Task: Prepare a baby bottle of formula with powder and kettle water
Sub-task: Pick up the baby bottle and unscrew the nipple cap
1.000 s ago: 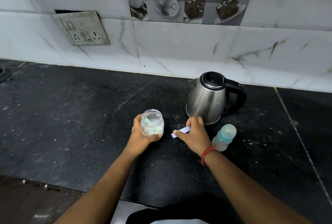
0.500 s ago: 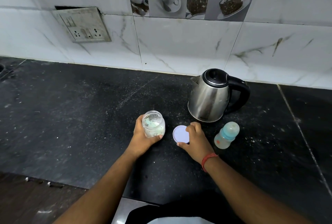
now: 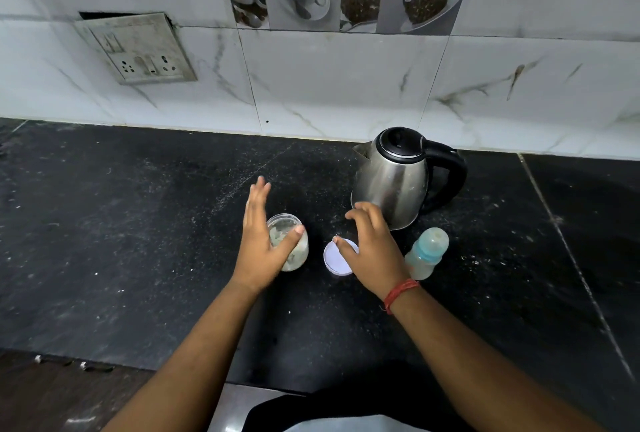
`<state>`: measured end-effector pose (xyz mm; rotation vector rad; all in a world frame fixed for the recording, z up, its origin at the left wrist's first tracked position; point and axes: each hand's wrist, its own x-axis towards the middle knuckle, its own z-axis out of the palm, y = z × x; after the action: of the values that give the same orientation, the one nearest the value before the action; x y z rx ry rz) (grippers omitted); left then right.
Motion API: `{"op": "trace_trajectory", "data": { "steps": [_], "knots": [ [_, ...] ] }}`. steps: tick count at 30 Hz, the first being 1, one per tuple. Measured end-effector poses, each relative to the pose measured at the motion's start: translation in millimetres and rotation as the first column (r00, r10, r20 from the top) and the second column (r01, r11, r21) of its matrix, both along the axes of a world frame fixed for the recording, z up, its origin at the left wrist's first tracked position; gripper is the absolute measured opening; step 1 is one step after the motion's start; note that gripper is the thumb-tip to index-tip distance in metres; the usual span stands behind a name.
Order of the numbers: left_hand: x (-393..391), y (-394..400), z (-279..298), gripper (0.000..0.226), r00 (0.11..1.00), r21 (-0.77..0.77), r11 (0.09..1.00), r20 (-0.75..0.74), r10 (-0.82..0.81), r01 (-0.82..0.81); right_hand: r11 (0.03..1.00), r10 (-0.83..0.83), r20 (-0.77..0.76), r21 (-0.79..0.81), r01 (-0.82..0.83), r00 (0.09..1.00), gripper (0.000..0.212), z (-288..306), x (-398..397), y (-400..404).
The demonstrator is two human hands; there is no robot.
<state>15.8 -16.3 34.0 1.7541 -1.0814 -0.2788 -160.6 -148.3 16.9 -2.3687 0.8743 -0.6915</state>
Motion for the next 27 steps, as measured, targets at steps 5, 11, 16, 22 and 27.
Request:
{"op": "trace_trajectory", "data": {
  "steps": [5,11,16,22,27],
  "knots": [
    [-28,-34,14,0.086,0.984,-0.021,0.993,0.132,-0.116,0.120,0.989,-0.049,0.076,-0.137,0.060,0.996,0.028,28,-19,-15],
    [-77,-50,-4,0.078,0.962,0.033,0.967,0.092,-0.256,0.254,0.963,-0.133,0.034,-0.233,0.137,0.991,0.017,35,-65,-37],
    [-98,-57,-22,0.081,0.945,0.123,0.941,0.050,-0.323,0.315,0.967,-0.227,-0.079,-0.133,0.215,0.971,0.034,24,-97,-45],
    [-106,-66,-27,0.080,0.936,0.213,0.915,0.003,-0.351,0.342,0.968,-0.217,-0.231,0.073,0.239,0.948,0.054,15,-112,-43],
    [-110,-68,-28,0.078,0.929,0.253,0.897,-0.030,-0.368,0.363,0.972,-0.202,-0.253,0.067,0.225,0.946,0.052,18,-113,-49]
  ]
}}
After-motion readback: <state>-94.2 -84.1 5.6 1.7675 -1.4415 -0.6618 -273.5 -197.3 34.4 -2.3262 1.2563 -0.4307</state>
